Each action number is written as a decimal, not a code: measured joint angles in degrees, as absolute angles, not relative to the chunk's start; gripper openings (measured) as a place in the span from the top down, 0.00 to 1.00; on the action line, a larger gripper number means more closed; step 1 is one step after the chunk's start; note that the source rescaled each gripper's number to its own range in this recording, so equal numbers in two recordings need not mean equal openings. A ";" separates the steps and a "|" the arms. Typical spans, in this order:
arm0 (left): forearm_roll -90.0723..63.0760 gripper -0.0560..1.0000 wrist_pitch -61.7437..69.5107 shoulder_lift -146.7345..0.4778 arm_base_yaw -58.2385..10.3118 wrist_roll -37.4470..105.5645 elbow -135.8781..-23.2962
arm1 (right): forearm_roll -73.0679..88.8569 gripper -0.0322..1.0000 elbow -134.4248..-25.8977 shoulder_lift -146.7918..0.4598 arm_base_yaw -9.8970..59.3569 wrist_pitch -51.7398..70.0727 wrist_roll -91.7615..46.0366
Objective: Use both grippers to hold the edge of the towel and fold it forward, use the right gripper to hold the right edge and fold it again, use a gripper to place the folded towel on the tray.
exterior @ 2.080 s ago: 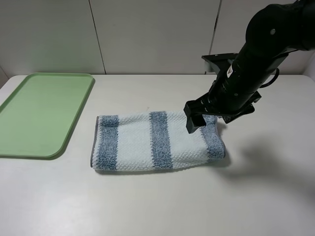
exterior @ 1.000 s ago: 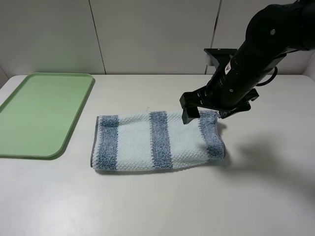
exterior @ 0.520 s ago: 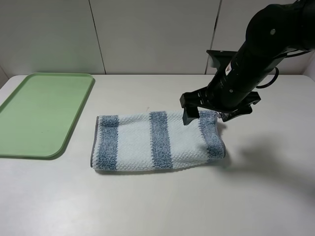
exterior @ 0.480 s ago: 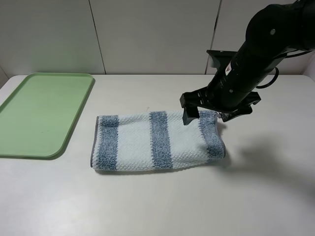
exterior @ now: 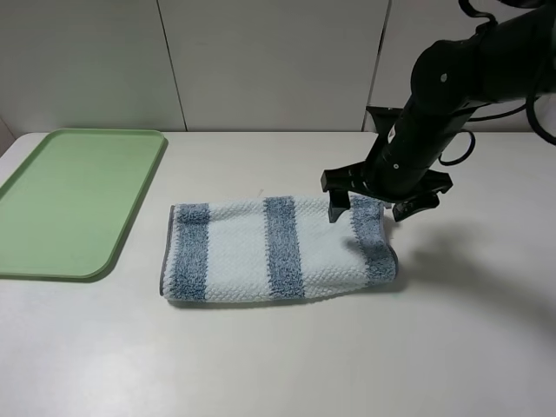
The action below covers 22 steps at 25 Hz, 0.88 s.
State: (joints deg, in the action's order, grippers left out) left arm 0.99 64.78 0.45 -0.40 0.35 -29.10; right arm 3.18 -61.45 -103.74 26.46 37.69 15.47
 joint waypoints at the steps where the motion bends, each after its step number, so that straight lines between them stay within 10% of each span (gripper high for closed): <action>1: 0.99 0.08 64.73 0.45 -0.40 0.35 -29.10 | 3.18 0.00 -61.46 -104.48 25.71 37.62 15.07; 22: 0.99 0.08 64.62 0.45 -0.28 0.35 -29.10 | 0.74 0.00 -61.51 -115.05 23.09 33.01 9.85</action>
